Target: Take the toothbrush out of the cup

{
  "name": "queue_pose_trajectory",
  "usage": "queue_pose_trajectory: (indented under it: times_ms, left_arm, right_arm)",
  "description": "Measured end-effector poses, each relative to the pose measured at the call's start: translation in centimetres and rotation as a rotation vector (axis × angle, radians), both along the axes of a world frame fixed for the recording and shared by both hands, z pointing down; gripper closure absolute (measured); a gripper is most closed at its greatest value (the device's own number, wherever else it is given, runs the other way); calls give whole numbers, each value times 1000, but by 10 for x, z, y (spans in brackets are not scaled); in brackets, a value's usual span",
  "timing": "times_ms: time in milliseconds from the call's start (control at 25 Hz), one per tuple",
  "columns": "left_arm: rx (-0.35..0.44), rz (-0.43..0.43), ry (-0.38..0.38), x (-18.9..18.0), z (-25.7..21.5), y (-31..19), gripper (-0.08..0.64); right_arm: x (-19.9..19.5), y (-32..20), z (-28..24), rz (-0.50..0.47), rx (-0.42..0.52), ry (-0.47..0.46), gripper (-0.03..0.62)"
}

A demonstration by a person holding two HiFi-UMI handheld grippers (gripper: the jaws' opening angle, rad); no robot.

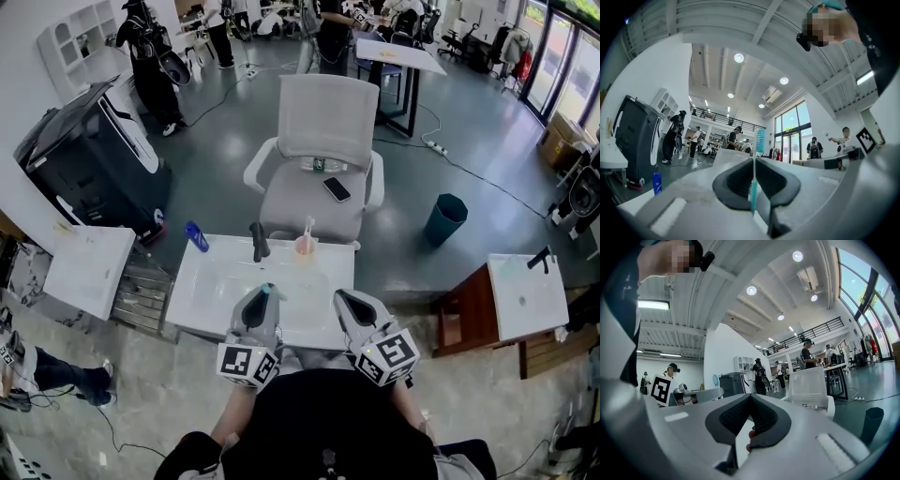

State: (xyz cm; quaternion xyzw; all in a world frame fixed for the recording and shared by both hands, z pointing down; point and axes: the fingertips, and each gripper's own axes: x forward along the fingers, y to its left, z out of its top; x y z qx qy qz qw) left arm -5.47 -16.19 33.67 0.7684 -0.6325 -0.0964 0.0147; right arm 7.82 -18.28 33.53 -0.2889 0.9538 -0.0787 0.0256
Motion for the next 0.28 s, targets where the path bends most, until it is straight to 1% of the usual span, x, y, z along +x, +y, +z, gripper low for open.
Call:
queue_pose_trajectory:
  times_ms: [280]
  left_arm:
    - [-2,10,-16,3,0,-2,543]
  right_arm:
    - [1,-4,1,12,0,1,592]
